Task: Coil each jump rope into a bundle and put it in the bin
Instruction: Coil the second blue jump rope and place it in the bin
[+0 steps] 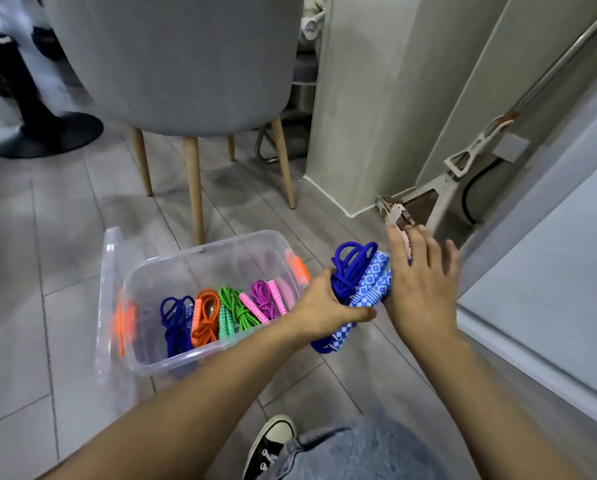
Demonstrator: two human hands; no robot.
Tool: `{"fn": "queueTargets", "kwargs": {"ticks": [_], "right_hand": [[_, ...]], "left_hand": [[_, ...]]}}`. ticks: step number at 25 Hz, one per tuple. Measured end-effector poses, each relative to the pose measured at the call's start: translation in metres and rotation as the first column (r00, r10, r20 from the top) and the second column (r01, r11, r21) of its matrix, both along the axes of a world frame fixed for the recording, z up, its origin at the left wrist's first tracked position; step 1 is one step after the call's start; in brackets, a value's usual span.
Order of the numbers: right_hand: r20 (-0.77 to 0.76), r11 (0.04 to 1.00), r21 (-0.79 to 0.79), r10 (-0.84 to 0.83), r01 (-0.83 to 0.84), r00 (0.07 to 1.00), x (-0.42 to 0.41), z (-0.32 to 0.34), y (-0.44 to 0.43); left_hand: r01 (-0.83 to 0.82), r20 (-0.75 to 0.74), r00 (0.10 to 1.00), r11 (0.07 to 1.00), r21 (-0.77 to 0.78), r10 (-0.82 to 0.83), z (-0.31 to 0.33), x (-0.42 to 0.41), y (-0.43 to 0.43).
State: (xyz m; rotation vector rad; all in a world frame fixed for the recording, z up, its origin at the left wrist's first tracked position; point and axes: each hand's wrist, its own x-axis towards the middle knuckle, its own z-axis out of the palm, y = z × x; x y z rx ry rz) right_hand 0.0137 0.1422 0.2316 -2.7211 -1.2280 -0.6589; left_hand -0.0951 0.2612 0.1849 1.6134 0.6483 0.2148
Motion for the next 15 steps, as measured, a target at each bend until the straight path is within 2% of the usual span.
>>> {"fn": "queueTargets", "kwargs": {"ticks": [1, 2, 3, 4, 5, 6, 7, 9, 11, 13, 15], "right_hand": [[-0.083, 0.998, 0.048, -0.046, 0.05, 0.996, 0.002, -0.006, 0.008], [-0.262, 0.988, 0.11, -0.077, 0.109, 0.962, 0.003, -0.012, 0.015], [-0.543, 0.964, 0.18, -0.067, 0.194, 0.837, 0.0, -0.017, 0.022], [-0.81, 0.93, 0.219, 0.005, 0.295, 0.586, -0.004, -0.025, 0.031], [-0.951, 0.9, 0.216, 0.105, 0.38, 0.291, -0.009, -0.036, 0.039], [-0.973, 0.875, 0.23, 0.212, 0.425, 0.091, -0.015, -0.05, 0.048], [-0.955, 0.852, 0.277, 0.297, 0.445, 0.024, -0.018, -0.065, 0.056], [-0.913, 0.779, 0.373, 0.406, 0.503, 0.049, -0.016, -0.088, 0.069], [-0.892, 0.714, 0.39, 0.45, 0.582, 0.046, -0.007, -0.101, 0.08], [-0.913, 0.727, 0.344, 0.407, 0.594, 0.029, 0.003, -0.107, 0.086], [-0.934, 0.775, 0.313, 0.356, 0.55, 0.031, 0.009, -0.111, 0.096]], "left_hand": [[-0.083, -0.005, 0.997, 0.996, -0.013, 0.083, -0.011, 0.001, 0.008], [-0.158, -0.012, 0.987, 0.987, -0.029, 0.157, -0.018, 0.001, 0.013], [-0.217, -0.011, 0.976, 0.974, -0.056, 0.217, -0.024, 0.0, 0.018], [-0.256, -0.003, 0.967, 0.964, -0.069, 0.256, -0.032, 0.002, 0.022], [-0.268, 0.016, 0.963, 0.961, -0.062, 0.27, -0.035, 0.002, 0.021], [-0.259, 0.035, 0.965, 0.965, -0.038, 0.261, -0.04, 0.004, 0.02], [-0.219, 0.037, 0.975, 0.976, -0.003, 0.219, -0.046, 0.007, 0.019], [-0.063, 0.051, 0.997, 0.997, 0.035, 0.062, -0.049, 0.008, 0.017], [0.107, -0.038, 0.994, 0.98, 0.169, -0.102, -0.049, 0.006, 0.027], [0.242, -0.215, 0.958, 0.936, 0.257, -0.189, -0.049, -0.001, 0.046], [0.239, -0.246, 0.954, 0.933, 0.268, -0.174, -0.058, -0.013, 0.071]]}}
